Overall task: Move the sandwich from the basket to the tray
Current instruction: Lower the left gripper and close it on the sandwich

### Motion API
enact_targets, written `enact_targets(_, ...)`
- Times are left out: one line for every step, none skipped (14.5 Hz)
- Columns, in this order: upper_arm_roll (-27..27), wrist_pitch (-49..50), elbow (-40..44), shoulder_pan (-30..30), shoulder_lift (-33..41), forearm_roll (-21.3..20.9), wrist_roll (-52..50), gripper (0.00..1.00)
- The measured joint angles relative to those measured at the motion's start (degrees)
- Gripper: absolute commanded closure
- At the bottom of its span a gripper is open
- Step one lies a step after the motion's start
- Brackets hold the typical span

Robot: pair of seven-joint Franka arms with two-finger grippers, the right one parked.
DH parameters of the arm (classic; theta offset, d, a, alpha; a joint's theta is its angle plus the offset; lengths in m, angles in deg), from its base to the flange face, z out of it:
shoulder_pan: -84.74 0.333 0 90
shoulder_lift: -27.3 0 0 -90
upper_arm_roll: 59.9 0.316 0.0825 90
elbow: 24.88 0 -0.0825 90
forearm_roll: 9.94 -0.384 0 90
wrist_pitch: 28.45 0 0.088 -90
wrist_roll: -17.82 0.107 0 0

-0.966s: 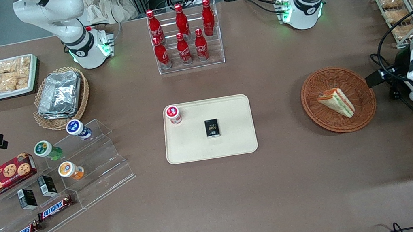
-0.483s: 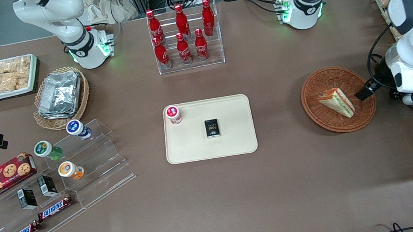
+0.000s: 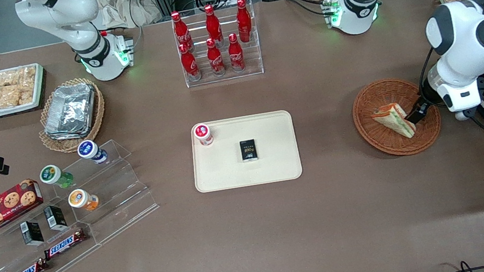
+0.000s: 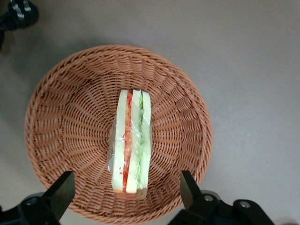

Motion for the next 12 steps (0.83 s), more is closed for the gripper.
enact_targets(0.0, -1.7, -0.7, -0.1, -0.7, 0.0, -1.4, 0.00)
enact_targets(-0.1, -3.5, -1.2, -0.2, -1.8, 0.0, -2.5, 0.00)
enact_targets(-0.3, -5.3, -1.6, -0.4, -3.1, 0.0, -3.2, 0.00)
enact_targets(-0.4, -6.8, -2.0, -0.5, -4.3, 0.0, -3.6, 0.00)
enact_targets(-0.4, -8.2, -2.5, -0.6, -5.4, 0.0, -3.7, 0.00)
enact_targets(-0.4, -9.2, -3.0, -0.6, -6.3, 0.0, -3.7, 0.00)
enact_targets(-0.4, -9.7, -3.4, -0.6, -7.1, 0.0, -3.7, 0.00)
enact_targets(-0.4, -10.1, -3.7, -0.6, -7.8, 0.0, -3.7, 0.00)
enact_targets(-0.4, -10.8, -4.0, -0.6, -8.3, 0.0, -3.7, 0.00)
enact_targets(-0.4, -11.3, -4.5, -0.6, -8.6, 0.0, -3.7, 0.00)
enact_targets(-0.4, -11.9, -5.0, -0.6, -8.8, 0.0, -3.7, 0.01)
enact_targets(-0.4, -12.9, -5.6, -0.6, -9.1, 0.0, -3.7, 0.21)
